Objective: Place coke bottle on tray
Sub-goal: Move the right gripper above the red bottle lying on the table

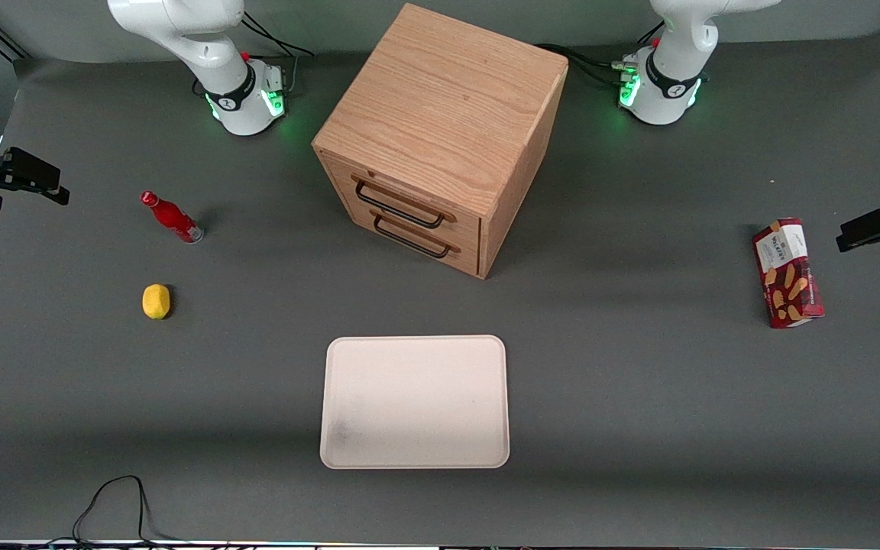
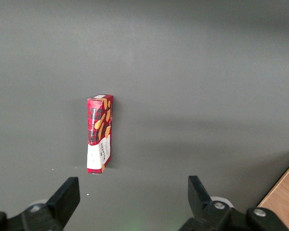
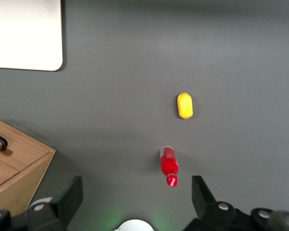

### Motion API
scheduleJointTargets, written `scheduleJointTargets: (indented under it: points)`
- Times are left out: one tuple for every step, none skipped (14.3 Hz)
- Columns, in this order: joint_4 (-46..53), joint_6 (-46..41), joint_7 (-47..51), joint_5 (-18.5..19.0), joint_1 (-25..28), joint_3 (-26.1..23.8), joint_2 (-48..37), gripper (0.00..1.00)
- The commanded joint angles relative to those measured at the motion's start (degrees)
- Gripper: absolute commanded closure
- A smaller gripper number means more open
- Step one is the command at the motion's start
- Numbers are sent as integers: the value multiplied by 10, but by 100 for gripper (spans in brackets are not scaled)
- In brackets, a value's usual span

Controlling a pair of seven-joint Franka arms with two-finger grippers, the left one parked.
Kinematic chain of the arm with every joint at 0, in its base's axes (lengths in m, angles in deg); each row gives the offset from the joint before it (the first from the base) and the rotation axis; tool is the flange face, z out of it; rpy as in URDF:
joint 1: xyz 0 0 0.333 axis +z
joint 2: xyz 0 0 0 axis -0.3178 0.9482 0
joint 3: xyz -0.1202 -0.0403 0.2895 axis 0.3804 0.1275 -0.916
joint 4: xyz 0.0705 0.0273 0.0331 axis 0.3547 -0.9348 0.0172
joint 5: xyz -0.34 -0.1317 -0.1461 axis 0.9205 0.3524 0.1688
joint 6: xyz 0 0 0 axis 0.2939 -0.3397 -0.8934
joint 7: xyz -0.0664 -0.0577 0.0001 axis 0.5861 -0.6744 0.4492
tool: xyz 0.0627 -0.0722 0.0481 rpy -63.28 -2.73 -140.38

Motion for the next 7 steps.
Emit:
scheduleJointTargets:
  points:
    - [-34,-10,-36,6,0,26,-31,0]
    - [-50,-7,-44,9,0,35,-45,0]
    - [-68,-6,-46,14,0,48,-60,0]
    - [-89,-2,-52,17,0,54,-79,0]
    - [-108,2,-58,18,0,60,-98,0]
    - [-129,7,-58,22,0,63,-118,0]
    - [-154,10,-58,24,0,64,-144,0]
